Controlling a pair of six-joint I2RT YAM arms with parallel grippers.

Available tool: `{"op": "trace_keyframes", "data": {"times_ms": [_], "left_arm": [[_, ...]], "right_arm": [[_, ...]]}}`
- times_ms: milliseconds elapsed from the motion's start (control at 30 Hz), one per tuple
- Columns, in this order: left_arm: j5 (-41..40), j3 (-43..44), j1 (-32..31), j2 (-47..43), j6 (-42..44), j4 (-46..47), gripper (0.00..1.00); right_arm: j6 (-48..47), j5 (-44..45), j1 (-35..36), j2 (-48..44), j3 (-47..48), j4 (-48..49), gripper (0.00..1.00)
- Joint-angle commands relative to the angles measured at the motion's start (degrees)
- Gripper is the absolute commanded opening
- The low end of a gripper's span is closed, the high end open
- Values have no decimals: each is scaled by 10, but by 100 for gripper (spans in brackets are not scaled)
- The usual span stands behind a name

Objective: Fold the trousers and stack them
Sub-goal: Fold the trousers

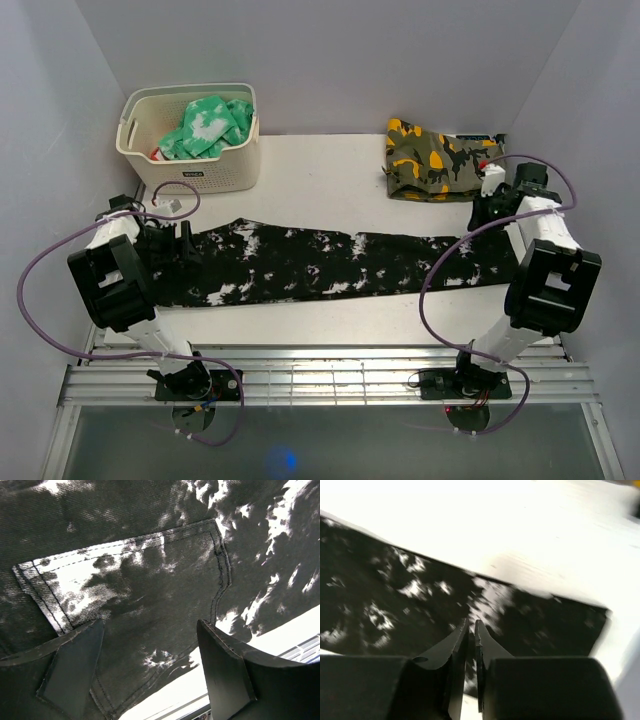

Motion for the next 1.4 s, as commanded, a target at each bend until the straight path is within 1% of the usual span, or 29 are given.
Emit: {"op": "trace_keyframes", "data": {"times_ms": [0,33,67,200,267,300,433,533,667,733,800,867,900,967,1000,1033,1067,1133,1200,1267,1367], "left_arm": [[9,9,-1,-30,16,14,86],[7,8,-1,-29,9,18,86],[4,8,-1,-27,4,20,86],[-10,9,0,-16,-10,22,86],[-23,8,1,-12,-19,29,86],[-34,7,5,-10,-24,35,86],[-105,1,30,8,-35,72,84],[-127,0,46,22,-33,85,83],[-154,9,48,38,-19,96,84],[-158,28,47,43,-7,84,85],[-124,43,48,21,10,72,88],[-80,51,48,-9,39,37,92],[-46,53,48,-43,42,27,94],[-18,58,48,-71,41,1,98],[-4,61,48,-82,41,-11,98],[15,62,48,-96,41,-33,98],[21,58,48,-102,40,-41,98],[17,47,48,-111,40,-54,98],[11,17,48,-116,48,-54,98],[2,-21,48,-126,47,-34,98],[5,-46,48,-128,45,-17,98]], "right_arm": [[56,-21,31,49,9,29,15],[61,-16,35,61,8,35,9],[66,-13,38,83,8,40,8],[75,37,38,127,-3,67,8],[62,90,35,137,-23,89,8],[59,107,25,140,-30,110,8],[35,181,-4,161,-41,141,8],[9,212,-23,176,-43,154,8],[-12,212,-35,181,-42,154,8],[-14,212,-35,175,-42,154,8],[-10,194,-35,162,-27,125,8],[-3,131,-34,130,-14,76,9],[2,104,-34,117,-8,63,11],[5,56,-26,80,7,40,23],[5,40,-20,70,12,17,29],[9,21,-16,60,20,7,44],[9,13,-14,48,24,-3,52],[9,12,-11,42,33,-32,64],[2,29,-12,41,42,-48,65],[-15,58,-19,35,32,-49,66],[-38,92,-45,31,19,-47,66]]}}
